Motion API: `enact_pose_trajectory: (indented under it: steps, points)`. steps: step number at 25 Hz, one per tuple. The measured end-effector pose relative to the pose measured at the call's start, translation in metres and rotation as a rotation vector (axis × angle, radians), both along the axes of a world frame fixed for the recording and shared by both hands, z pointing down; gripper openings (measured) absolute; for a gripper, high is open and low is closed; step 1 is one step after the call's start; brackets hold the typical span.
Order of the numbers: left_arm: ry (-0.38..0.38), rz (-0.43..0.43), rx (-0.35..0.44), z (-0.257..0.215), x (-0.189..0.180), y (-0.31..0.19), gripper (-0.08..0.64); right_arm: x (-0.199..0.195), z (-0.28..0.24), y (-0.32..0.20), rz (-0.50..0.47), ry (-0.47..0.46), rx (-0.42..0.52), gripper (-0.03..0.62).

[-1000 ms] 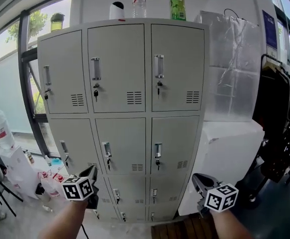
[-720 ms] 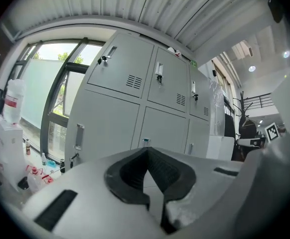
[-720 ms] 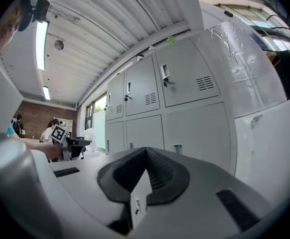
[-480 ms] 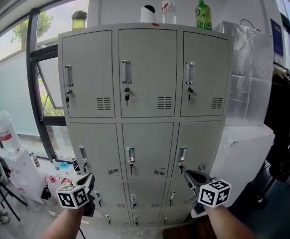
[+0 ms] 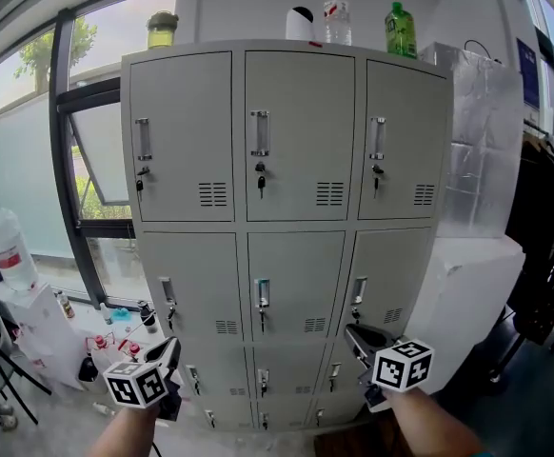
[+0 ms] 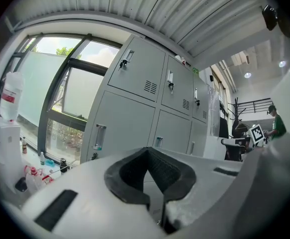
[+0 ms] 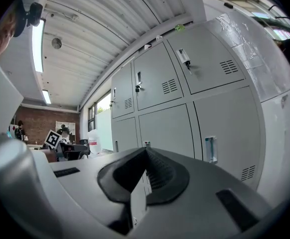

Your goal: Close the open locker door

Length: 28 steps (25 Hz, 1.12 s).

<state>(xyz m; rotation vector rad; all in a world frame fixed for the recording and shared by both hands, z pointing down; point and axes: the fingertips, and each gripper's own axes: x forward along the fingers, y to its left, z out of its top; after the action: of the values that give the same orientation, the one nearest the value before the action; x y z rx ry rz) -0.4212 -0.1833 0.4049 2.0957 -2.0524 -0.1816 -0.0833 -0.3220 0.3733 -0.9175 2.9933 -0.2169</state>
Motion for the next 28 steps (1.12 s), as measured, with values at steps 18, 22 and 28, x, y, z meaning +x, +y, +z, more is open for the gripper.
enact_pose_trajectory:
  steps: [18, 22, 28]
  points:
    - [-0.009, 0.031, 0.015, -0.002, 0.015, 0.001, 0.003, 0.008, 0.006, 0.002, 0.005, 0.012, -0.003, -0.005]
    - [-0.011, 0.036, 0.013, -0.003, 0.017, 0.000, 0.003, 0.007, 0.007, 0.004, 0.001, 0.011, -0.002, -0.004]
    - [-0.007, 0.037, 0.010, -0.002, 0.018, 0.000, 0.003, 0.007, 0.006, 0.004, -0.005, 0.009, -0.002, -0.003]
